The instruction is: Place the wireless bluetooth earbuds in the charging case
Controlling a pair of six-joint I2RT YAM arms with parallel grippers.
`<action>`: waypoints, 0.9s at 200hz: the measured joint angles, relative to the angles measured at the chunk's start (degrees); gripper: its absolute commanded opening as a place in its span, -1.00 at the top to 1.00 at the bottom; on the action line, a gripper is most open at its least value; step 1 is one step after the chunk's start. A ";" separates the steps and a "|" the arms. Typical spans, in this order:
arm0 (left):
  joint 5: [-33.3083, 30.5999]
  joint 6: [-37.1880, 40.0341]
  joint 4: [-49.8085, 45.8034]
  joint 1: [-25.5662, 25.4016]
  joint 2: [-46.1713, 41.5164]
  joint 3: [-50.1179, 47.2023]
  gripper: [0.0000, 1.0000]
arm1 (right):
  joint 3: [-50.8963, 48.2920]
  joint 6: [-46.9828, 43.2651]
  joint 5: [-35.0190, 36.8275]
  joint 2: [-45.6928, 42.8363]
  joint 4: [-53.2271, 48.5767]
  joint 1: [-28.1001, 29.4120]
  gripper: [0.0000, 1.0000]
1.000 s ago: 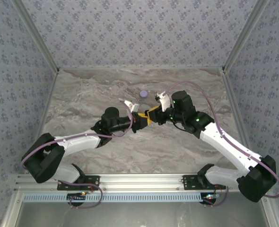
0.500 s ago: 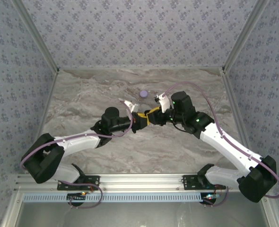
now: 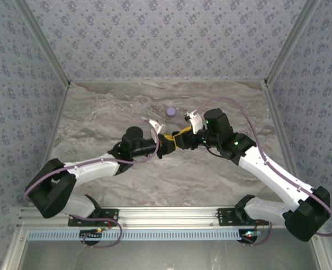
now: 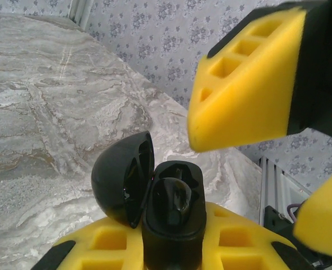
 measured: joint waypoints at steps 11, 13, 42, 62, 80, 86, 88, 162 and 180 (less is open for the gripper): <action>-0.31 1.57 -0.57 -0.33 -0.07 0.00 0.89 | 0.00 0.22 0.44 -0.74 -0.24 0.00 0.03; -0.39 1.86 -0.66 -0.37 -0.07 0.00 0.89 | 0.00 0.28 0.52 -0.90 -0.28 0.00 0.02; -0.87 6.29 -2.08 -0.70 -1.33 -0.11 0.89 | 0.00 1.07 2.67 -3.26 -0.81 -0.46 0.00; -1.40 9.09 -3.37 -0.70 -2.64 -0.46 0.89 | -0.07 1.97 4.70 -4.68 -1.14 -1.60 0.00; -2.03 11.32 -4.61 -0.70 -3.93 -0.87 0.89 | -0.09 2.82 6.99 -5.31 -1.68 -3.19 -0.01; -2.23 12.04 -4.98 -0.70 -4.39 -1.03 0.89 | -0.09 3.19 7.89 -5.29 -2.05 -3.74 -0.01; -2.27 12.28 -5.09 -0.70 -4.59 -1.11 0.89 | -0.09 3.26 8.26 -5.27 -2.21 -3.91 -0.01; -5.86 17.62 -12.96 -0.70 -13.46 -4.09 0.88 | 0.09 7.43 12.61 5.97 -8.35 -10.27 -0.04; -6.88 18.36 -14.99 -0.70 -16.09 -4.55 0.88 | 0.42 8.20 12.04 10.03 -9.22 -10.32 -0.04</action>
